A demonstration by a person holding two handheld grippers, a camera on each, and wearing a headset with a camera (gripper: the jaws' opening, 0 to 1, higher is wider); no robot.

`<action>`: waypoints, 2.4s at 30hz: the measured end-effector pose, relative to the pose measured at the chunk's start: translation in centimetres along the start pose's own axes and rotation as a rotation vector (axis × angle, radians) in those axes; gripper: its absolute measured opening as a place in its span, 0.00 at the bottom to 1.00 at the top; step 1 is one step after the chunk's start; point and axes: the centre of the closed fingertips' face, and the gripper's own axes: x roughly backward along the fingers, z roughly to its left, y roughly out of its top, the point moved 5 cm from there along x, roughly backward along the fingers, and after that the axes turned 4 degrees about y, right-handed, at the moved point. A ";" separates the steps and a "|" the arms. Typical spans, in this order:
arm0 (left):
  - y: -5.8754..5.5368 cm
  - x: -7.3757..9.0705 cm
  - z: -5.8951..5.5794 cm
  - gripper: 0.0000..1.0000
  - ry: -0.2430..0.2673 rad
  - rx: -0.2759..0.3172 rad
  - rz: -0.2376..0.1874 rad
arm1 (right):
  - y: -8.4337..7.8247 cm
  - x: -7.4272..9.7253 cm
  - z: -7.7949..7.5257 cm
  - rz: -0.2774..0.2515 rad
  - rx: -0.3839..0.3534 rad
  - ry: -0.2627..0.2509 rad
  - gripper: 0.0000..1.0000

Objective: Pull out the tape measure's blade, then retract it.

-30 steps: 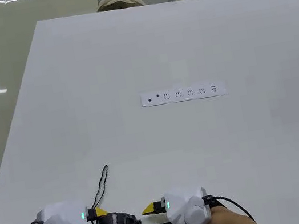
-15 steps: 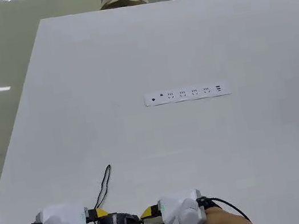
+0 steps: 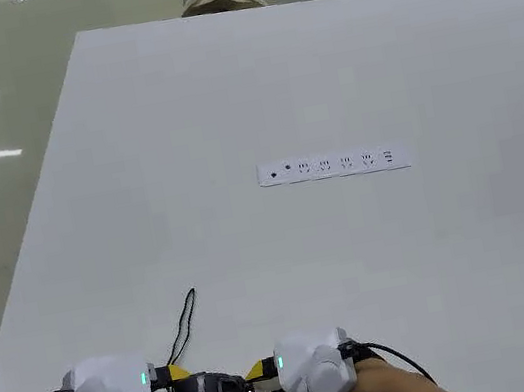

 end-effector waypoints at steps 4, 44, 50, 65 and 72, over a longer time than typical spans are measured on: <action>-0.1 0.1 -0.1 0.27 0.004 -0.001 0.004 | 0.1 0.1 0.0 -0.003 -0.013 0.001 0.13; -0.3 0.3 0.0 0.27 0.006 -0.004 0.018 | 0.5 0.3 0.2 0.018 0.016 0.021 0.09; -0.4 0.3 0.0 0.27 0.008 0.000 0.019 | 0.5 0.6 0.2 0.016 0.015 0.021 0.09; -0.3 0.4 -0.1 0.27 0.008 0.002 0.021 | 0.5 1.2 0.4 0.018 0.006 0.019 0.09; -0.4 0.4 -0.1 0.27 0.009 0.001 0.023 | 0.3 1.5 0.5 0.021 0.001 0.017 0.09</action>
